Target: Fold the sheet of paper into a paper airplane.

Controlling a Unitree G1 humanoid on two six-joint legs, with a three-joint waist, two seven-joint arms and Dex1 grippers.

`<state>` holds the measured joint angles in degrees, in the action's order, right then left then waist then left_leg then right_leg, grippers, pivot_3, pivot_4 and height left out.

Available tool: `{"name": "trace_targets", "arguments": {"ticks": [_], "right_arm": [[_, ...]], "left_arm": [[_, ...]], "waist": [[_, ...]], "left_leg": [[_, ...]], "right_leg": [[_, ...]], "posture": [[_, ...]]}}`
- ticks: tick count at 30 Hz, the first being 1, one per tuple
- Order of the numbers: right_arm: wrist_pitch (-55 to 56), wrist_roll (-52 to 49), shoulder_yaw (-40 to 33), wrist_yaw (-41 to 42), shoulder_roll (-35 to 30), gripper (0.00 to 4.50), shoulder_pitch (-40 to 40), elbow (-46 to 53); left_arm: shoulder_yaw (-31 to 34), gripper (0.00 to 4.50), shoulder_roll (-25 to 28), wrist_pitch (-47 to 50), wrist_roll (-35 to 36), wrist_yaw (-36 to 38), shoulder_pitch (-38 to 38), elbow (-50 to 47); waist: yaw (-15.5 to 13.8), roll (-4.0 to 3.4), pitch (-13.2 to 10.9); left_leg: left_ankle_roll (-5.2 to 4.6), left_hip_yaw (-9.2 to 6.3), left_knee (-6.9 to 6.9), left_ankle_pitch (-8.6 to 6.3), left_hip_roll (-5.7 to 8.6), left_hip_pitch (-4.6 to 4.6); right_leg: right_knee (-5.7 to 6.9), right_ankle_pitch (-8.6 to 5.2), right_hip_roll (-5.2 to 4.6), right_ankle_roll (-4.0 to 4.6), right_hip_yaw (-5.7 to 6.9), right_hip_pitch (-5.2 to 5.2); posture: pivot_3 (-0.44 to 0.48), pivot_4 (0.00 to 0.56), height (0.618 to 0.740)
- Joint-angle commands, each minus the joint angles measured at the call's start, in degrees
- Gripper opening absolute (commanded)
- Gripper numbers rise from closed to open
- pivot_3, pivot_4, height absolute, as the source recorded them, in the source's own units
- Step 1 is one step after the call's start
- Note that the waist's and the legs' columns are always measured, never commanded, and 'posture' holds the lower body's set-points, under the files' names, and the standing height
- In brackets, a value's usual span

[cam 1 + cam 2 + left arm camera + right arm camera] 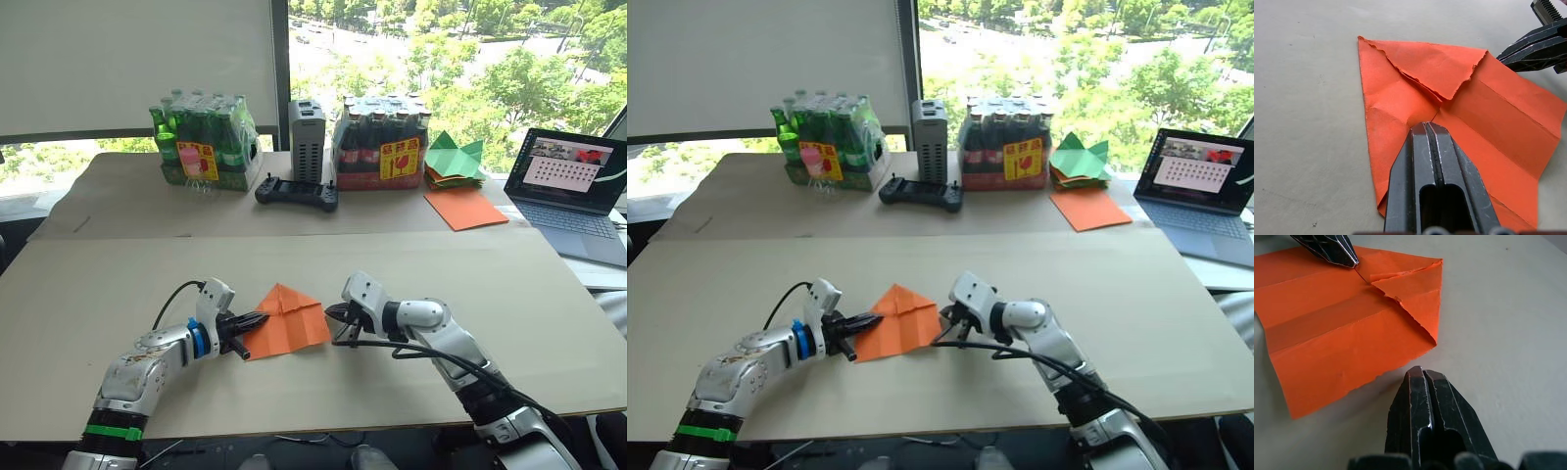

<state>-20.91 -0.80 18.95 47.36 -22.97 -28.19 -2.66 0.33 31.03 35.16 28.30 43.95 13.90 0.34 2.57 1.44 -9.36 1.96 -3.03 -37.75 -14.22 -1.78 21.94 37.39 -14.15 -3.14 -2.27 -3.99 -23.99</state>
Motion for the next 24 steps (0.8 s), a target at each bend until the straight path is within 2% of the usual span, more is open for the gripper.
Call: {"name": "trace_targets", "arguments": {"ticks": [1,18,24], "right_arm": [[1.3,-0.5,-0.7,0.1,0.3,0.0,-0.5,2.0],[-5.6,-4.9,-2.5,-1.2,5.5,0.0,-2.9,6.0],[-5.9,-4.6,-0.9,-2.1,7.3,0.0,-3.3,6.4]], "left_arm": [[-0.4,0.01,0.6,1.2,-2.5,-1.3,-1.0,1.8],[-0.2,0.01,0.5,1.2,-2.5,-1.4,-1.2,1.7],[-0.3,0.01,0.7,1.2,-2.7,-1.3,-1.2,1.7]], "waist": [[0.0,0.0,0.0],[0.0,0.0,0.0],[0.0,-0.01,0.0]], "left_leg": [[0.0,0.0,0.0,0.0,0.0,0.0],[0.0,-0.01,0.0,0.0,0.0,-0.01],[0.0,-0.01,0.0,0.0,-0.01,-0.01]], "right_leg": [[0.0,0.0,0.0,0.0,0.0,0.0],[0.04,0.0,0.0,0.01,0.0,-0.01],[0.06,0.01,0.01,0.01,0.0,-0.02]], "posture": [[0.0,0.15,0.74],[0.0,0.15,0.74],[0.0,0.15,0.74]]}}
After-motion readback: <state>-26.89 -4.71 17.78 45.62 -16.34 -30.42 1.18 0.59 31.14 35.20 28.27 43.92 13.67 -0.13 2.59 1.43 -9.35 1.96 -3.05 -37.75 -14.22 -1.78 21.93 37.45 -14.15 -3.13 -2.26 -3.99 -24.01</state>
